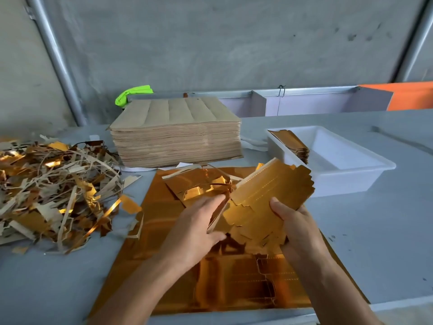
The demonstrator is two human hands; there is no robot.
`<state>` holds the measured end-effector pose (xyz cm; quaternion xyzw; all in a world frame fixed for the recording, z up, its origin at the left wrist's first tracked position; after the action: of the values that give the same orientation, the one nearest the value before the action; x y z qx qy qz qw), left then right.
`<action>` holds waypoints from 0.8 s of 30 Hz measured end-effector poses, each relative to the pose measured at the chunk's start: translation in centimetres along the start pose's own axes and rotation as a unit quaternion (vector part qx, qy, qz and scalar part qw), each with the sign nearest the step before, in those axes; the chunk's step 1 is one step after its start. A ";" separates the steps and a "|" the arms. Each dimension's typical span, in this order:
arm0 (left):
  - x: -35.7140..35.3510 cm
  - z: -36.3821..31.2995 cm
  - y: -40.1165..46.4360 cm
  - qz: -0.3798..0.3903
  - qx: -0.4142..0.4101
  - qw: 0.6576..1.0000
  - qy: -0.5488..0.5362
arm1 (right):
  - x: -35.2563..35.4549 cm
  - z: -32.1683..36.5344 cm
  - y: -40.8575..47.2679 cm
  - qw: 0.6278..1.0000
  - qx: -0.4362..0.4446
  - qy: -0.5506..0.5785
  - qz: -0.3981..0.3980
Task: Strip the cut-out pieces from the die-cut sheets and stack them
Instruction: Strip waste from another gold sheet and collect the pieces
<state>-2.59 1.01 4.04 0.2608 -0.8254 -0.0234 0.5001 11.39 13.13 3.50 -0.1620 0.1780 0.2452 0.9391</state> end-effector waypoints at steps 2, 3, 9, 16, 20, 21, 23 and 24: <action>0.2 0.6 -0.1 0.004 0.002 0.999 0.032 | 1.0 0.2 0.0 1.000 0.002 0.008 -0.017; 0.3 0.8 -0.2 -0.007 0.006 0.999 0.036 | 1.5 0.3 -0.1 1.000 0.004 0.010 -0.029; 2.0 1.8 0.6 -0.149 0.058 0.986 -0.039 | 3.8 0.6 -1.2 0.994 0.024 -0.035 -0.102; 1.8 2.2 0.9 -0.202 0.150 0.940 -0.229 | 2.4 0.3 -2.3 0.982 0.088 -0.154 -0.067; 0.6 0.3 0.2 -0.181 0.131 0.932 -0.286 | 0.4 -0.6 -2.8 0.968 0.113 -0.224 -0.014; 0.3 -0.3 0.0 -0.170 0.119 0.933 -0.296 | -0.1 -0.9 -2.9 0.962 0.125 -0.244 -0.007; -0.4 -1.6 -0.5 -0.137 0.098 0.925 -0.341 | -0.6 -1.5 -2.9 0.944 0.148 -0.293 0.004; -0.7 -2.3 -0.8 -0.117 0.090 0.919 -0.365 | -0.8 -1.7 -2.9 0.940 0.153 -0.305 0.002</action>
<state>-0.13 1.17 4.35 0.3729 -0.9129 -0.1006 0.1320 11.80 9.74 2.98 0.0667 -0.0814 0.2541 0.9614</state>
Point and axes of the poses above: each hand's wrist, its own y-axis towards the middle knuckle, its own x-axis out of the back of the hand, z = x × y, the point moved 1 cm from there along y, towards the middle knuckle, and after that the axes turned 1 degree about z, right-handed, at the moved point
